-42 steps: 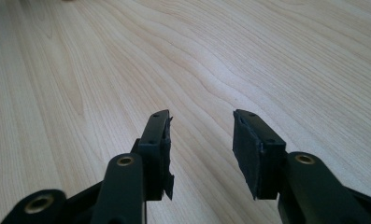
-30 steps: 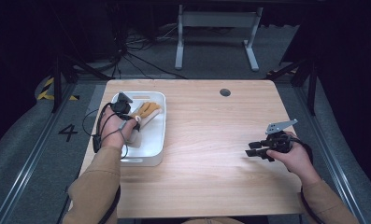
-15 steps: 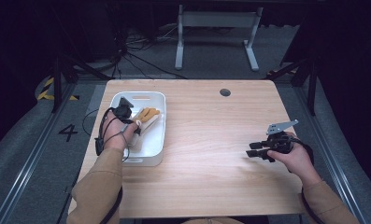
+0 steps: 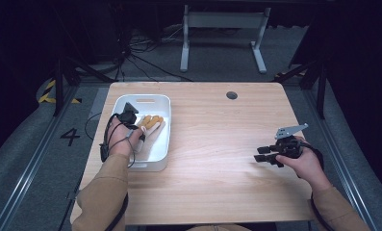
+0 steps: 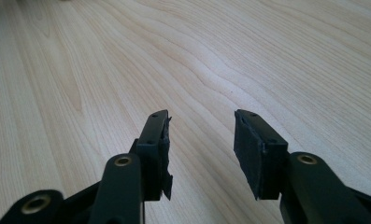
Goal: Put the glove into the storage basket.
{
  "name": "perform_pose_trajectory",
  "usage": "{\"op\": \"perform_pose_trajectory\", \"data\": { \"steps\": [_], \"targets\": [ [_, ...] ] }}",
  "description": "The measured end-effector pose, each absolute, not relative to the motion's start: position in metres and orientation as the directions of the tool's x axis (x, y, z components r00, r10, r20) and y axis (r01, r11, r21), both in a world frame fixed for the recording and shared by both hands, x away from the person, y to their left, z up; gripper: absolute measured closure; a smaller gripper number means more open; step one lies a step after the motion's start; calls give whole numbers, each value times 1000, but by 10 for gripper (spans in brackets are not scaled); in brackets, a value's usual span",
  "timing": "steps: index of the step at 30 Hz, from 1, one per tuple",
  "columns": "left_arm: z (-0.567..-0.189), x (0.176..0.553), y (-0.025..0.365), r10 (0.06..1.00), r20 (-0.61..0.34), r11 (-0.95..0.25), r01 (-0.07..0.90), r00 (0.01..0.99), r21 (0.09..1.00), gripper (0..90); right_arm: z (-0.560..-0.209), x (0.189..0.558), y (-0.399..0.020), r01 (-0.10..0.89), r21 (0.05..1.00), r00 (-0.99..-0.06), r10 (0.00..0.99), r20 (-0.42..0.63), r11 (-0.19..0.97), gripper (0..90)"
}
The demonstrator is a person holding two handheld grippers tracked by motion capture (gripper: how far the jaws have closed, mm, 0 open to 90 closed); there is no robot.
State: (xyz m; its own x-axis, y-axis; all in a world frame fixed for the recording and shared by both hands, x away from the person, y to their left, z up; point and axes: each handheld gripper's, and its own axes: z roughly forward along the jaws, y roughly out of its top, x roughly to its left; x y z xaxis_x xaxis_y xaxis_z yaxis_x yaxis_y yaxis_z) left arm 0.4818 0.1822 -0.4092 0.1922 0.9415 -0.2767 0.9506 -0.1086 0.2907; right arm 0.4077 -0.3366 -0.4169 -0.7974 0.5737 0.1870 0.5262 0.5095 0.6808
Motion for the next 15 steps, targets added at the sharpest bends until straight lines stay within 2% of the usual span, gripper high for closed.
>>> {"op": "perform_pose_trajectory", "data": {
  "steps": [3, 11, 15],
  "targets": [
    [-410, 483, 180, 942, -275, -112, 952, 193, 283, 725, -417, 408, -337, 525, 683, -798, 573, 187, 508, 556],
    [-412, 484, 177, 947, -257, -128, 959, 194, 253, 437, -417, 408, -336, 528, 682, -797, 574, 191, 506, 550],
    [-411, 482, 175, 947, -247, -139, 954, 207, 265, 354, -417, 407, -336, 528, 683, -797, 573, 193, 505, 546]
  ]
}}
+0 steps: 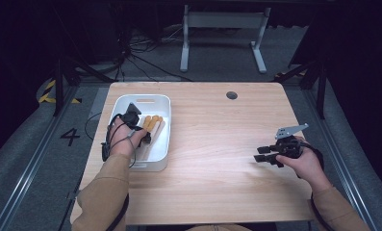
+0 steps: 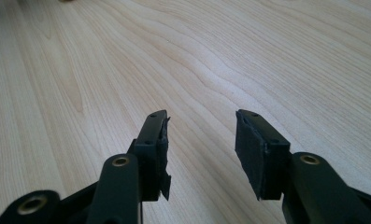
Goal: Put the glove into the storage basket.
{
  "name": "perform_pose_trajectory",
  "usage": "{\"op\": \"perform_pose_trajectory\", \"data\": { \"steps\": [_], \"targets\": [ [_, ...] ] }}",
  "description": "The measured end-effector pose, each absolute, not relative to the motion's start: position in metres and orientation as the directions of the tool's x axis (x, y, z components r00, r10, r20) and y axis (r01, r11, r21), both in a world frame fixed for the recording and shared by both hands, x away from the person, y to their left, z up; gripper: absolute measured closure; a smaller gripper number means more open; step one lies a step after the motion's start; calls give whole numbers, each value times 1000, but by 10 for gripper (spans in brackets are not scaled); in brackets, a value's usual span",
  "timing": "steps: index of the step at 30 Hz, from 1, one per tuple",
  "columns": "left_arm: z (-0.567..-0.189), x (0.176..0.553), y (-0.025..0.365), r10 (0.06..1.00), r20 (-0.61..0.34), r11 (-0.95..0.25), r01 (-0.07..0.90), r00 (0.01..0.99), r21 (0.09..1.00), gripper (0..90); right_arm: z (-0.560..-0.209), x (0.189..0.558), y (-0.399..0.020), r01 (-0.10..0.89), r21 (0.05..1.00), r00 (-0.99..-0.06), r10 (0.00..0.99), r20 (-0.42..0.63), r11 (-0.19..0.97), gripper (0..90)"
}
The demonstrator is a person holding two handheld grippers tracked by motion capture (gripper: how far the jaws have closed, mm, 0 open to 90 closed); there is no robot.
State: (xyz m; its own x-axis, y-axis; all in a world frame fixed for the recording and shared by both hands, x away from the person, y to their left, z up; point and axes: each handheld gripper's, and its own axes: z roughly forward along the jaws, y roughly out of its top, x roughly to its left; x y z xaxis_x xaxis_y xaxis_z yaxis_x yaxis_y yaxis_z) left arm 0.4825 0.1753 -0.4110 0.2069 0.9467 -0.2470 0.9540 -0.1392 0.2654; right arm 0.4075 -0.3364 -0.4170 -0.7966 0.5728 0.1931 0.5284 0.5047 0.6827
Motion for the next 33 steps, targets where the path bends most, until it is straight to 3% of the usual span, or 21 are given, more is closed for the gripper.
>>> {"op": "perform_pose_trajectory", "data": {
  "steps": [13, 21, 33],
  "targets": [
    [-400, 479, 174, 954, -177, -177, 928, 244, 327, 238, -417, 407, -337, 526, 686, -796, 574, 190, 503, 541],
    [-377, 472, 170, 947, -156, -202, 898, 282, 392, 242, -417, 407, -337, 527, 686, -795, 575, 191, 502, 539],
    [-339, 448, 141, 895, -148, -300, 813, 422, 499, 259, -416, 406, -337, 526, 687, -795, 577, 187, 501, 525]
  ]
}}
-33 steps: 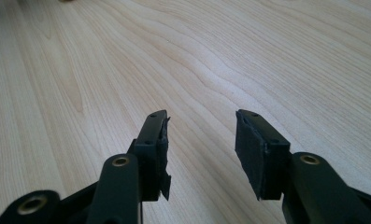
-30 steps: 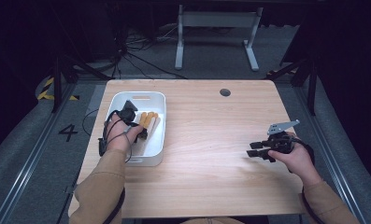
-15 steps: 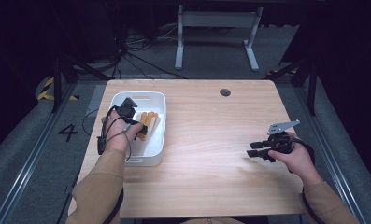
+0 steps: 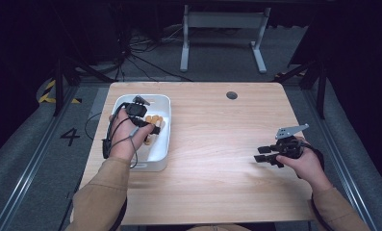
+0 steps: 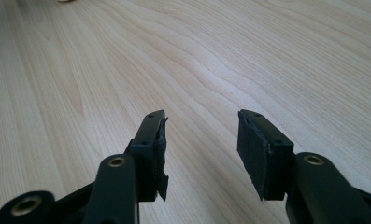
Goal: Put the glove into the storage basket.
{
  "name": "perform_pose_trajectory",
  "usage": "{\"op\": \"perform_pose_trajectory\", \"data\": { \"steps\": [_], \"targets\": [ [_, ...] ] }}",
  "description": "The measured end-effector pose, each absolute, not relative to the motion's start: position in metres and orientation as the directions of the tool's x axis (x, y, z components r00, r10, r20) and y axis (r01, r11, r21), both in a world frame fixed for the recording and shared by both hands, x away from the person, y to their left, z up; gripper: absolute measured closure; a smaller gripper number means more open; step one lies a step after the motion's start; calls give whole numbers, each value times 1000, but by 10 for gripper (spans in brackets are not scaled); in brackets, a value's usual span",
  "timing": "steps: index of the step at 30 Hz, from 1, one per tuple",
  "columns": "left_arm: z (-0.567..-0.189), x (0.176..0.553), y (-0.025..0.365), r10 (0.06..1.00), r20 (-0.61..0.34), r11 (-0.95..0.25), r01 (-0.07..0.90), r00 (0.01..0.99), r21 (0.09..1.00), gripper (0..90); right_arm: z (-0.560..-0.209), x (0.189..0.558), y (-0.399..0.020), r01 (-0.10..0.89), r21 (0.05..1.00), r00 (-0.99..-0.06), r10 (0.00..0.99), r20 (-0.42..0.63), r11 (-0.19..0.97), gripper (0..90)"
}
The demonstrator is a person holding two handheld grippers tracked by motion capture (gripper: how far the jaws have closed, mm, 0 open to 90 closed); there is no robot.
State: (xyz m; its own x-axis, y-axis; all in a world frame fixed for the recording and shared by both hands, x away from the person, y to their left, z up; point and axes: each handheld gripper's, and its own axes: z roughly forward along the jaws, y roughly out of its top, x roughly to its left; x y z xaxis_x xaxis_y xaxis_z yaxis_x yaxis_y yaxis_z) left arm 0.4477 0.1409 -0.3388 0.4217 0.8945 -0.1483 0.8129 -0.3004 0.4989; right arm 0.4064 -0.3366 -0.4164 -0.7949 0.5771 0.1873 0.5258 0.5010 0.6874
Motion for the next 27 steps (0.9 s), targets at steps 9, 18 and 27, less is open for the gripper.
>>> {"op": "perform_pose_trajectory", "data": {
  "steps": [9, 18, 27],
  "targets": [
    [-321, 431, 114, 842, -109, -395, 742, 528, 542, 269, -416, 406, -339, 527, 690, -794, 578, 190, 497, 522],
    [-312, 407, 74, 737, -73, -518, 631, 672, 577, 269, -417, 403, -343, 531, 690, -789, 584, 191, 492, 518],
    [-313, 391, 52, 652, -64, -574, 546, 756, 610, 273, -417, 402, -344, 536, 689, -786, 586, 197, 488, 514]
  ]
}}
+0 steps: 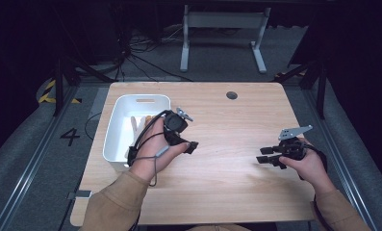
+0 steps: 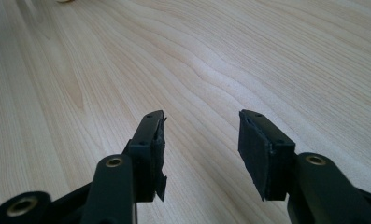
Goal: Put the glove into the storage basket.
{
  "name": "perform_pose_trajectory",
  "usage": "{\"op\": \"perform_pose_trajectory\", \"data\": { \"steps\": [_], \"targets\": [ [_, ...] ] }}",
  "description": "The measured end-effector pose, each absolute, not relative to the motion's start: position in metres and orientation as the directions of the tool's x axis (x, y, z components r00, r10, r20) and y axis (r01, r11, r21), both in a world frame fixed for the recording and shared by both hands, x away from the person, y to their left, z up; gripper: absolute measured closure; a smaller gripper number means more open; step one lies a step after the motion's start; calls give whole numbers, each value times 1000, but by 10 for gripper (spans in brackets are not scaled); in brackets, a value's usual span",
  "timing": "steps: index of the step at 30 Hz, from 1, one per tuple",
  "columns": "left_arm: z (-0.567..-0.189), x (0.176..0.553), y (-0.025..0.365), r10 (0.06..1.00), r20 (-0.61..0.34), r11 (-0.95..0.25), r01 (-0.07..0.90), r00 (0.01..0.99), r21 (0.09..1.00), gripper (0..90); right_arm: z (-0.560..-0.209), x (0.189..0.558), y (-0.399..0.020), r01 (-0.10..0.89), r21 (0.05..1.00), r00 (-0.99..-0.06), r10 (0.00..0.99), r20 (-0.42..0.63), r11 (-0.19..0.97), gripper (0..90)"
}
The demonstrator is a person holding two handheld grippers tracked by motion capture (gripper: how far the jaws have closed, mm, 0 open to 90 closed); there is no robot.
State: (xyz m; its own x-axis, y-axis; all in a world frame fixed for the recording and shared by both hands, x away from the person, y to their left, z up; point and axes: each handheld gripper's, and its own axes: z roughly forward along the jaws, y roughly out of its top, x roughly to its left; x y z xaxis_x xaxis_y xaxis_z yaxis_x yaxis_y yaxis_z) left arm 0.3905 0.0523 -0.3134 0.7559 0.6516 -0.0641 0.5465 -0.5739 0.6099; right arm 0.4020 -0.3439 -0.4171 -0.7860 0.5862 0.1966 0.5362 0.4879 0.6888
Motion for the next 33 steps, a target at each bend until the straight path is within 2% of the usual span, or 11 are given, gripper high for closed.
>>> {"op": "perform_pose_trajectory", "data": {
  "steps": [9, 20, 23, 24, 33],
  "targets": [
    [-333, 380, 45, 569, -93, -578, 477, 817, 662, 273, -417, 402, -344, 535, 690, -786, 585, 197, 487, 513],
    [-369, 369, 39, 493, -155, -558, 448, 856, 699, 275, -418, 402, -343, 536, 686, -787, 586, 195, 491, 510],
    [-378, 368, 39, 483, -158, -559, 443, 861, 701, 274, -418, 402, -343, 534, 688, -788, 584, 194, 492, 510],
    [-383, 367, 36, 487, -126, -589, 432, 864, 683, 274, -418, 402, -343, 533, 688, -789, 583, 194, 492, 510],
    [-406, 367, 28, 466, -144, -604, 433, 873, 669, 273, -419, 402, -343, 533, 688, -790, 582, 195, 493, 508]
  ]
}}
